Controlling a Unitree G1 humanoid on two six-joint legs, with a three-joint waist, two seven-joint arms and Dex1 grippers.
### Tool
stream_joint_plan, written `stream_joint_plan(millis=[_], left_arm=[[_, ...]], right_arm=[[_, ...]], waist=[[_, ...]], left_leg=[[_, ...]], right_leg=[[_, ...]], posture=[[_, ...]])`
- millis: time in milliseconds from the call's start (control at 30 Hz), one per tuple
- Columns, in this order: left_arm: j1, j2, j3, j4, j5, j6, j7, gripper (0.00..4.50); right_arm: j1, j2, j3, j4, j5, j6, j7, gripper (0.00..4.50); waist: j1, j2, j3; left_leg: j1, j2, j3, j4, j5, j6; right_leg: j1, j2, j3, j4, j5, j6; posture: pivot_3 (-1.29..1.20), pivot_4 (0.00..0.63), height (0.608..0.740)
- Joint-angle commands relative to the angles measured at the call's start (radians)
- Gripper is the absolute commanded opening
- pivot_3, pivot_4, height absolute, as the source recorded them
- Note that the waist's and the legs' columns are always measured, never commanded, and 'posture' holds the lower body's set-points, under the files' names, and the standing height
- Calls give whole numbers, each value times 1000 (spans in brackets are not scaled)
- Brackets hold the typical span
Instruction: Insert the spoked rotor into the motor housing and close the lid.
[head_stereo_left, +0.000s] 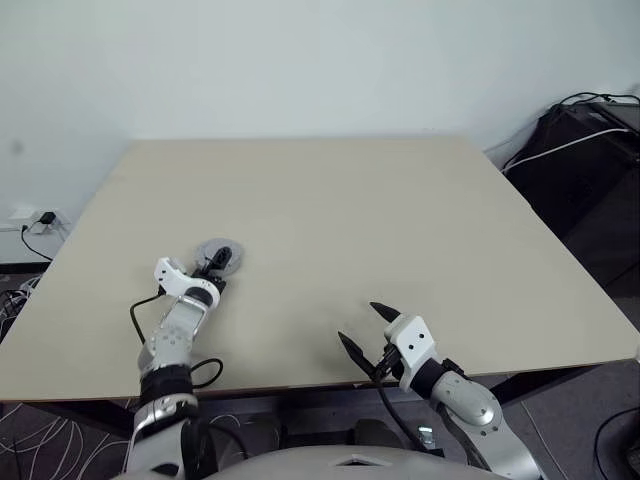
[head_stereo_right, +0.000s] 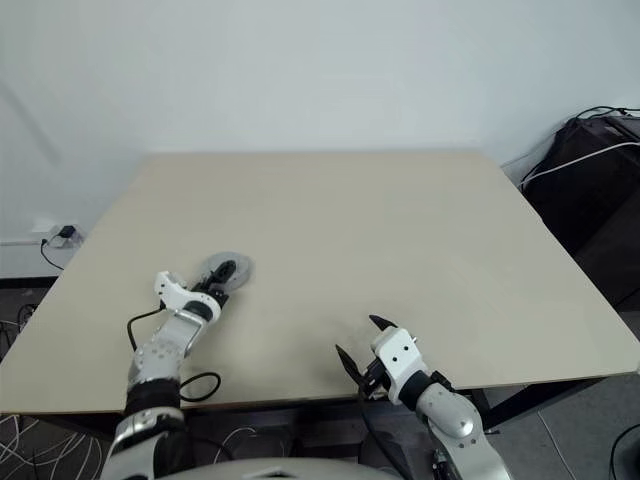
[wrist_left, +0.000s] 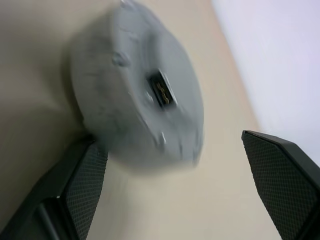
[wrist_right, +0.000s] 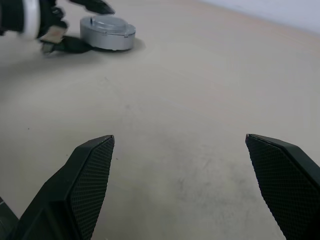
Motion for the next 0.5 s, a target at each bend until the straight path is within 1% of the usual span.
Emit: stream_joint_plan(millis=[33,100,167,267,333,400,433,500], left_arm=[[70,25,-46,-103,-10,111,-23,4450],[122,50,-59,-156,-10,154,-41,4450],[156,63,-64,-192,-13,181,-50,4450],[268,115,-133,-319,22,186,-133,4450],[322,136,-181,-385,82,107,-192,4450],[375,158,-240,-443,171,-10,-252,4450],[404,174,-279,-465,239,-98,-288,4450],[440,187,-324,-481,324,-229,-338,4450]], right_arm=[[-22,2,-11,-19,2,15,12,4500],[-31,1,-10,-11,4,25,19,4500],[-38,2,-9,-8,4,31,26,4500],[-59,8,-9,1,9,42,36,4500],[-66,17,-14,4,21,47,39,4500],[-73,36,-24,4,38,53,35,4500],[-76,49,-30,6,37,50,25,4500],[-80,65,-37,9,31,41,10,4500]], waist=[[3,2,-2],[3,3,-3],[3,4,-4],[-2,5,-5],[-1,5,-5],[3,6,-4],[4,6,-4],[7,6,-3]], left_leg=[[0,0,0,0,0,0],[1,0,0,0,0,0],[2,0,0,0,0,0],[2,0,0,0,0,0],[2,0,0,-1,0,0],[1,0,1,-2,0,0],[1,0,1,-2,0,0],[0,0,0,-2,0,0]], right_leg=[[0,0,0,0,0,0],[1,0,0,0,-2,3],[2,-1,0,1,-3,2],[2,-2,1,1,-3,2],[1,-4,1,0,-4,1],[0,-4,1,0,-4,0],[0,-6,1,0,-4,0],[-1,-6,1,0,-4,0]], posture=[[0,0,740],[0,0,740],[0,0,740],[0,0,740],[0,0,740],[0,0,740],[0,0,740],[0,0,740]])
